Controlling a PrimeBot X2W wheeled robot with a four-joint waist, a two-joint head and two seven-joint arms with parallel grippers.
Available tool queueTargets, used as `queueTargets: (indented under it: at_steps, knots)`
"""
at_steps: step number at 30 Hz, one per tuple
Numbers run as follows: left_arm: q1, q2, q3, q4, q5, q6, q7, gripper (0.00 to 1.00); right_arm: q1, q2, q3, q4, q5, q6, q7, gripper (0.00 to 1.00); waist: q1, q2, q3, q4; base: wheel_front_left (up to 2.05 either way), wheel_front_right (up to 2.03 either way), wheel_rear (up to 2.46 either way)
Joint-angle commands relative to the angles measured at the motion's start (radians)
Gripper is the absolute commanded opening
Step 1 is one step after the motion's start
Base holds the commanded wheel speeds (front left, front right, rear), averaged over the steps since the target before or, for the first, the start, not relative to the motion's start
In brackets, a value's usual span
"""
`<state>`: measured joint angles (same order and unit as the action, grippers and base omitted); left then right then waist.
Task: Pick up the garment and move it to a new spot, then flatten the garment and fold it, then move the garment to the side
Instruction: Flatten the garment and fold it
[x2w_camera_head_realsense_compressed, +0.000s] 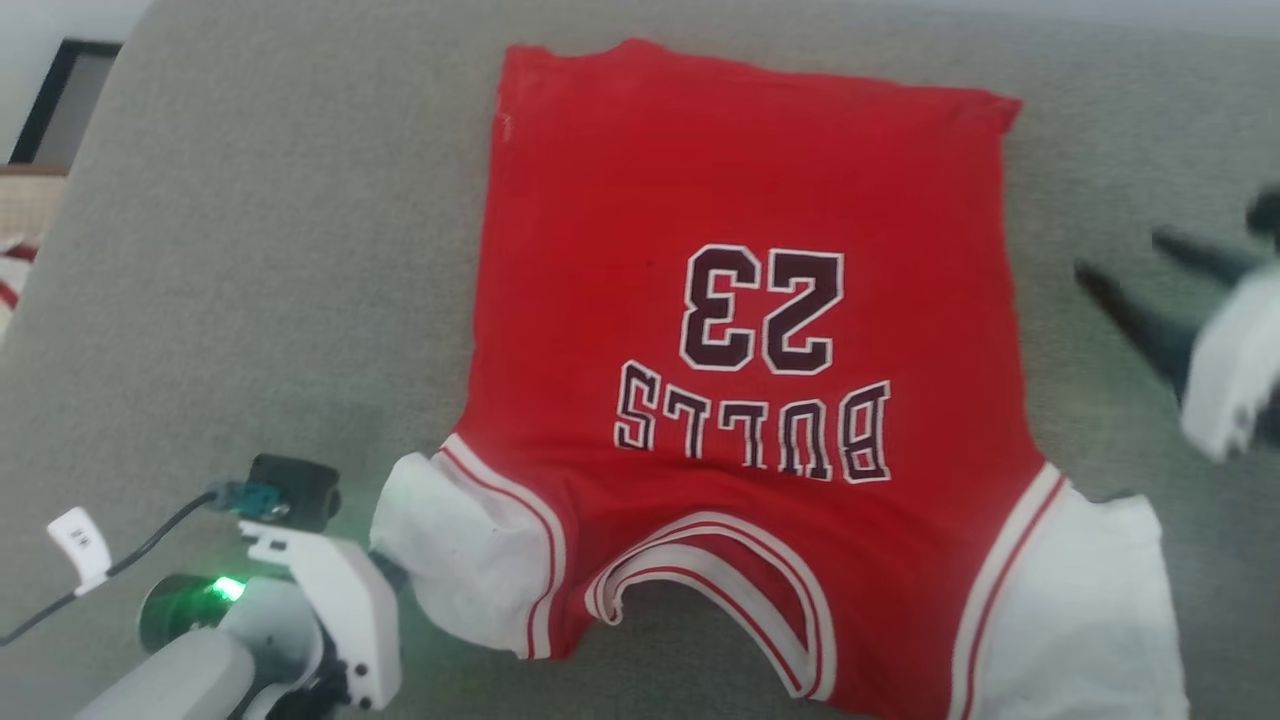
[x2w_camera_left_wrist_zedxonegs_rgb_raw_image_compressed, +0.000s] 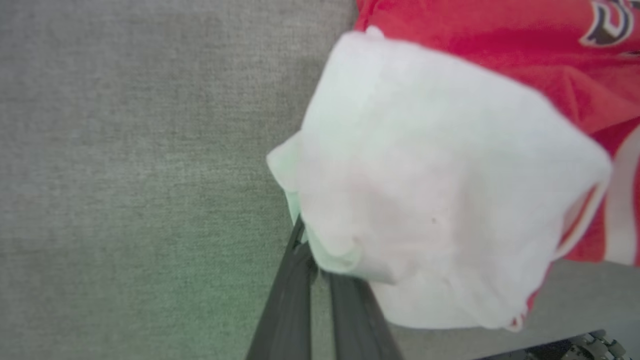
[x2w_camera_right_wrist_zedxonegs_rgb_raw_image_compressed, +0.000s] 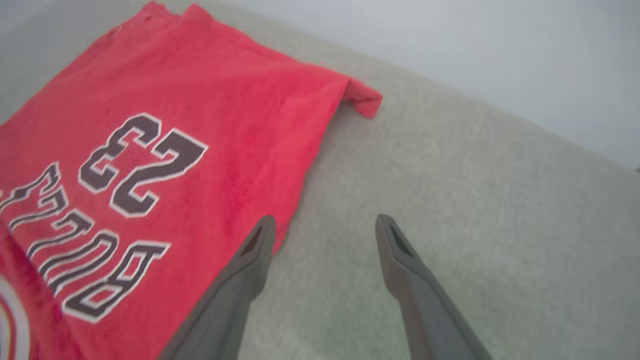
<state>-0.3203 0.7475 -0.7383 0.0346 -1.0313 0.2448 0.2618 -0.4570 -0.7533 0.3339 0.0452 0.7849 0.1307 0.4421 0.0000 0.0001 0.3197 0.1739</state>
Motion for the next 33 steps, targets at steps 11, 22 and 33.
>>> queueTargets:
  at_steps: [11,22,33]
  knots:
    - [-0.141,-0.114,-0.045,0.076,0.053,-0.076,-0.007,0.00,-0.470,0.255,-0.047,0.482,-0.215,0.000,0.122,1.00,0.0000,-0.0001,0.100,0.126,0.00,0.00,0.00]
    - [-0.200,-0.190,-0.071,0.175,0.061,-0.131,-0.024,0.00,-0.655,0.327,-0.037,0.874,-0.252,0.000,0.358,1.00,0.0000,-0.0001,0.149,0.197,0.00,0.00,0.00]
    - [-0.223,-0.221,-0.076,0.264,0.053,-0.165,-0.043,0.00,-0.705,0.344,-0.031,1.025,-0.319,-0.001,0.389,0.00,0.0000,-0.0001,0.135,0.190,0.00,0.00,0.00]
